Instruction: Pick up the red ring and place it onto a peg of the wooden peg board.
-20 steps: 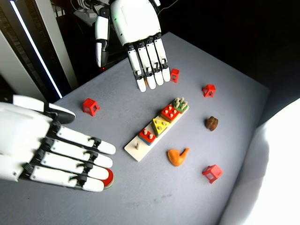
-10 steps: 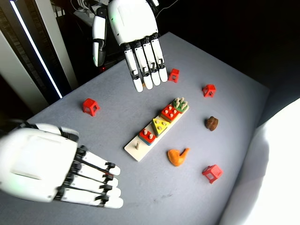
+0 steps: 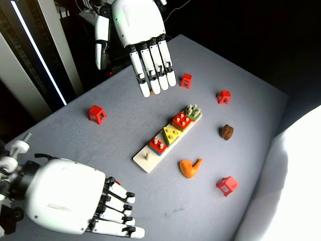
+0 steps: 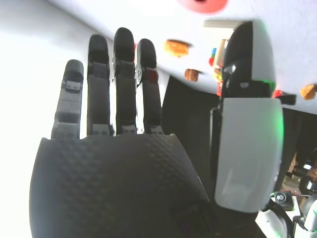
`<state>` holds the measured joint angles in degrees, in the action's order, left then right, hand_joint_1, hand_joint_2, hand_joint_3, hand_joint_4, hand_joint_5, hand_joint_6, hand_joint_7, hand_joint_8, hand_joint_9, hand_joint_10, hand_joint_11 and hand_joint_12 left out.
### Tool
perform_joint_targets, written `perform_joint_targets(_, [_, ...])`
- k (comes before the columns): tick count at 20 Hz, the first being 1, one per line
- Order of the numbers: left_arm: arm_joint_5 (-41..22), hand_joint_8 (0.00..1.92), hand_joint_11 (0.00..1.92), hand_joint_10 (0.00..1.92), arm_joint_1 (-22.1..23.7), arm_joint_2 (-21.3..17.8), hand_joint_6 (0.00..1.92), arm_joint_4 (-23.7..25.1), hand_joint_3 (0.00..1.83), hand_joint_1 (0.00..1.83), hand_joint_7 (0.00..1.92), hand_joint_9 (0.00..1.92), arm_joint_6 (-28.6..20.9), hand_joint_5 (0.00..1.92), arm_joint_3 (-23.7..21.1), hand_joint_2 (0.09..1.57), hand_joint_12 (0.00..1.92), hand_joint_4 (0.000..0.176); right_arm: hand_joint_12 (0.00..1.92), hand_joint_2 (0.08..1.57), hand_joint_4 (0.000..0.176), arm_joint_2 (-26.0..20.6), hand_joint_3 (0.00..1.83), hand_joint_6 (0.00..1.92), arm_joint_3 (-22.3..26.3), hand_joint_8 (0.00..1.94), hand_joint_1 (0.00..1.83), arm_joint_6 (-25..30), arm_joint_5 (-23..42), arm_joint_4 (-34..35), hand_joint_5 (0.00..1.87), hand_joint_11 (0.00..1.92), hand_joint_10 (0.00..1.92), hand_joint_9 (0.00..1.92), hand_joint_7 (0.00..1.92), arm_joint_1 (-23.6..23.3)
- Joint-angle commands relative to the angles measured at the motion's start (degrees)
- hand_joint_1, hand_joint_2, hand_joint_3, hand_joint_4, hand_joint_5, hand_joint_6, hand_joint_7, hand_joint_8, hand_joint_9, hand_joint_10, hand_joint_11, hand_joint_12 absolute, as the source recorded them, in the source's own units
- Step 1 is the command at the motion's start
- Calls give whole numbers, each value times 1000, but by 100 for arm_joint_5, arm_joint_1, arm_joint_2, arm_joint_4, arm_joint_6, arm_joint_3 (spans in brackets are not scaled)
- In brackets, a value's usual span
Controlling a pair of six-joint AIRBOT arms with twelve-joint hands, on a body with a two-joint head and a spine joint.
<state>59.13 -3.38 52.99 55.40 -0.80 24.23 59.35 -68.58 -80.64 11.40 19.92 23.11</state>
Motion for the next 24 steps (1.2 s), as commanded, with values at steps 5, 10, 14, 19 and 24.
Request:
perform_joint_targets(5, [-172, 1, 21, 3, 32, -7, 0, 453, 0, 0, 53, 47, 6, 74, 22, 1143, 73, 0, 955, 823, 0, 64, 0, 4, -36, 1, 908, -182, 501, -9, 567, 0, 4, 446, 598, 57])
perform_joint_targets(10, [-217, 10, 24, 12, 54, -10, 12, 476, 5, 0, 48, 37, 6, 90, 98, 1164, 11, 0, 970, 828, 0, 212, 0, 3, -143, 8, 838, -283, 620, -9, 562, 0, 22, 413, 577, 132])
perform_joint_targets(14, [-152, 6, 16, 5, 86, -9, 9, 477, 0, 0, 48, 31, 4, 95, 108, 1156, 9, 0, 977, 835, 0, 400, 0, 13, -335, 13, 849, -301, 604, -9, 584, 0, 9, 395, 591, 161])
perform_joint_targets(19, [-101, 2, 50, 4, 99, -7, 0, 476, 0, 0, 98, 81, -214, 133, 118, 1165, 37, 0, 906, 846, 0, 531, 4, 6, -489, 6, 857, -307, 603, -8, 598, 0, 6, 402, 617, 251])
perform_joint_targets(24, [-30, 8, 41, 6, 106, -6, 3, 530, 0, 0, 114, 91, -234, 139, 112, 1162, 41, 0, 808, 860, 0, 598, 7, 2, -609, 0, 834, -310, 607, -8, 601, 0, 5, 408, 612, 283])
